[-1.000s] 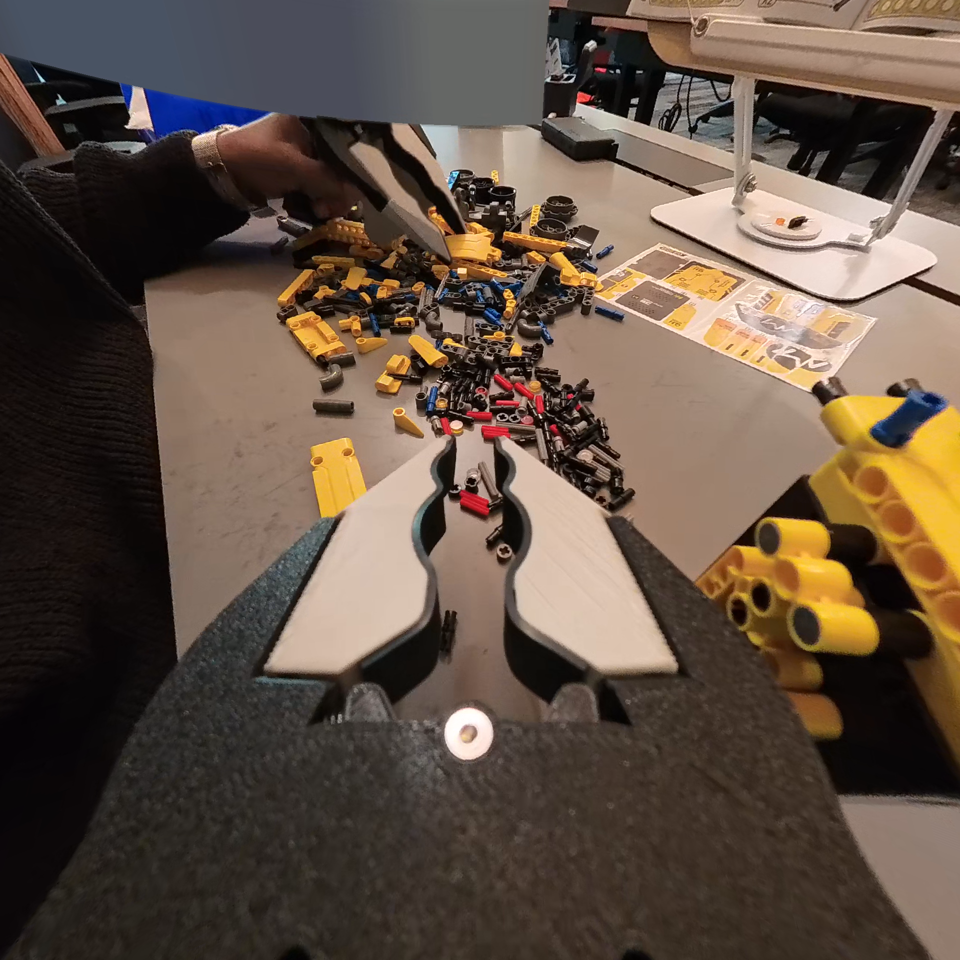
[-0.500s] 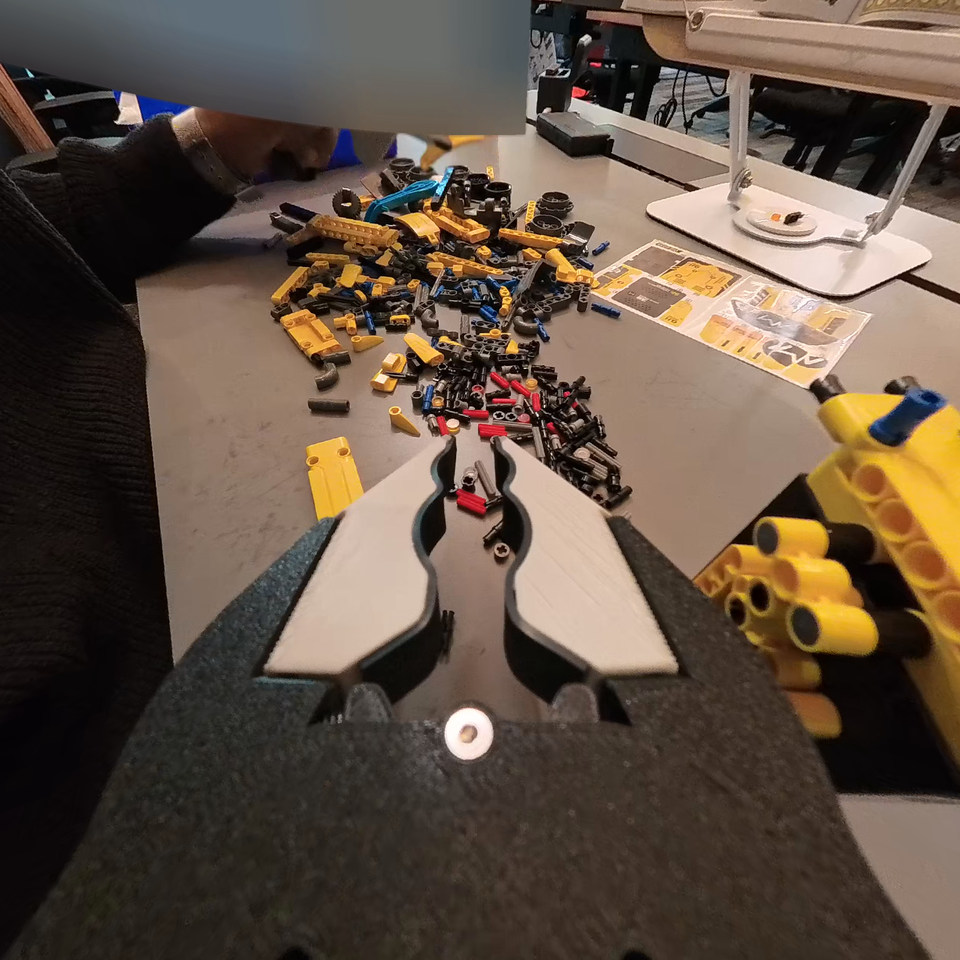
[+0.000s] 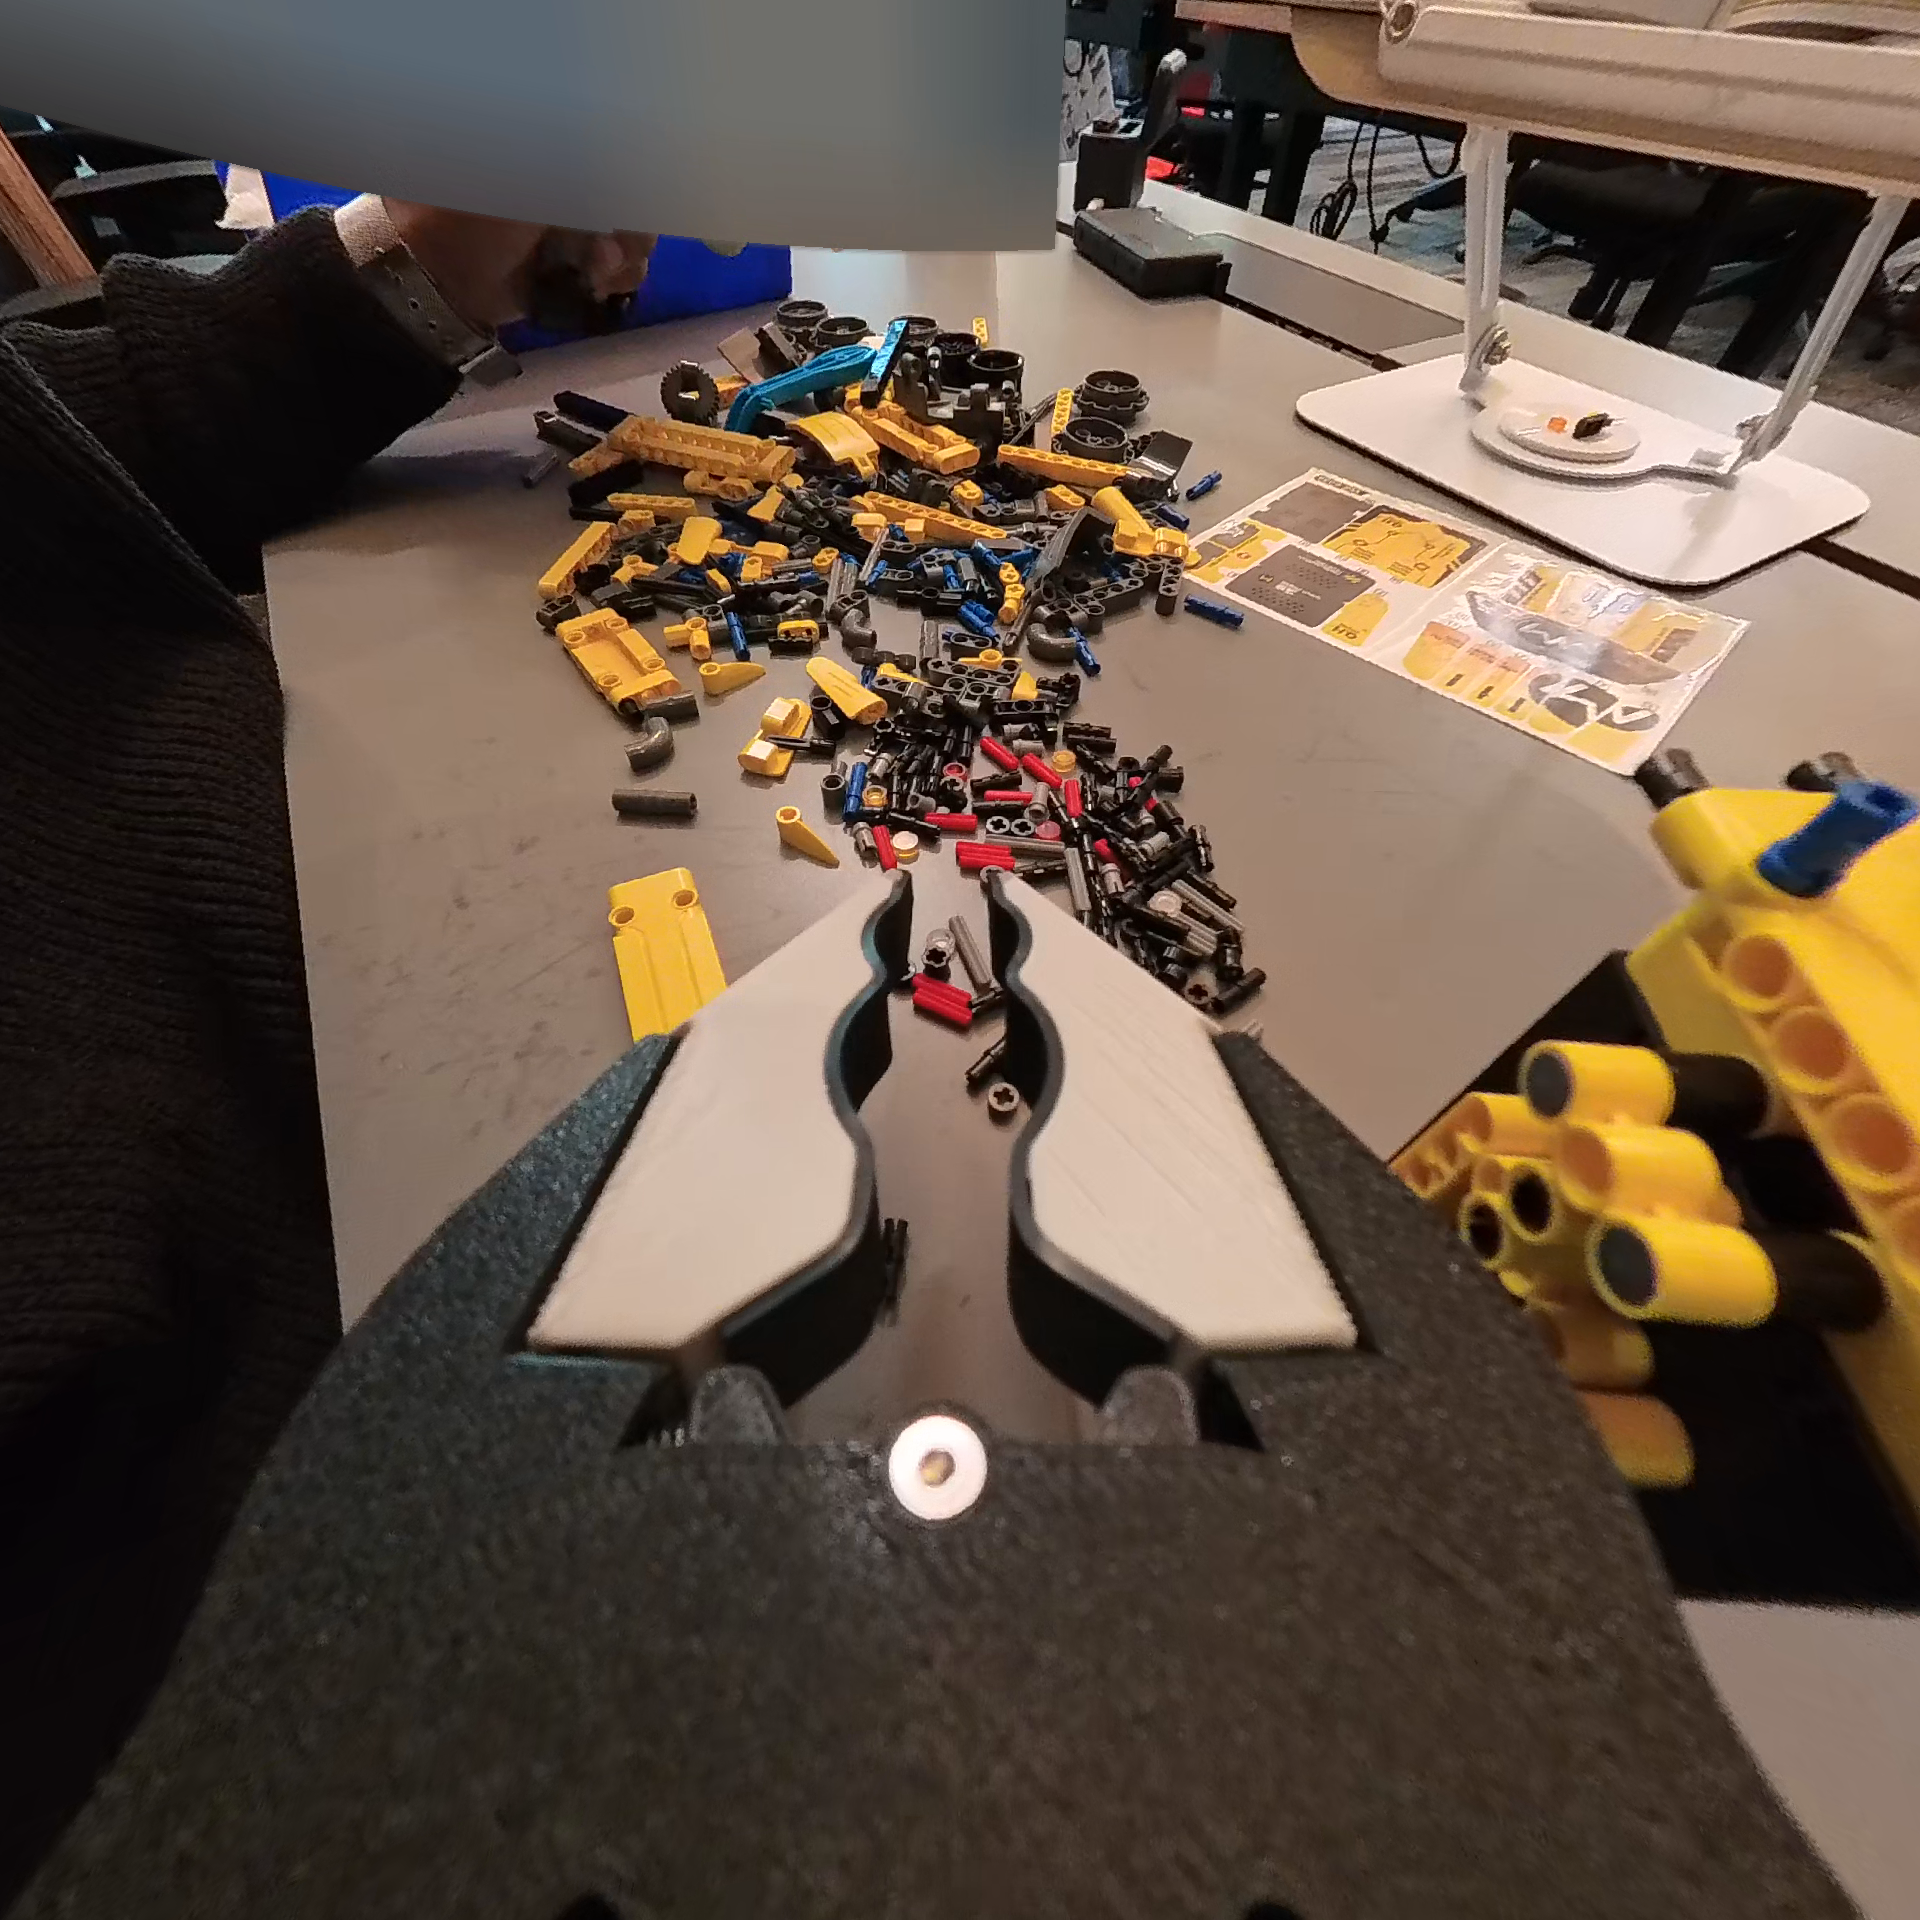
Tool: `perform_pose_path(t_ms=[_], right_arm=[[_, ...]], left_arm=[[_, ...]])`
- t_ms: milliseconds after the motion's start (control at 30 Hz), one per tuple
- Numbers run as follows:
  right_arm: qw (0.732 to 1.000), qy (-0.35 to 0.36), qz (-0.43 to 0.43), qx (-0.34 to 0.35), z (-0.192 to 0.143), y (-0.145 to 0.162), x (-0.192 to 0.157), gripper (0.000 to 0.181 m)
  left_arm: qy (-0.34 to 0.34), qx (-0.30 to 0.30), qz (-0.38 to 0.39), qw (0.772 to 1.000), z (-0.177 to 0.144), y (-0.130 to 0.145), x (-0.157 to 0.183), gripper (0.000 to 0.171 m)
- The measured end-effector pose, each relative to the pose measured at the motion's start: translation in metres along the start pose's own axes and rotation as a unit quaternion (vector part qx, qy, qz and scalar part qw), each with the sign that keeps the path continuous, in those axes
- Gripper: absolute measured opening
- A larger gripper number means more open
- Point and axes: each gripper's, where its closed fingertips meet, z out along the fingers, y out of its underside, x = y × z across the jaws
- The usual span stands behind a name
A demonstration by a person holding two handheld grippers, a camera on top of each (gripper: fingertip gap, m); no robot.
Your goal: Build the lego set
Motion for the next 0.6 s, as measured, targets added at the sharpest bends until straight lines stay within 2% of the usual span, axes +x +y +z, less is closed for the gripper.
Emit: perform_pose_path(t_ms=[600], right_arm=[[1.0,-0.001,-0.001,-0.003,0.0007,0.0007,-0.0005,0.014]], left_arm=[[0.015,0.01,-0.025,1.0,-0.0017,-0.0027,0.0009,0.023]])
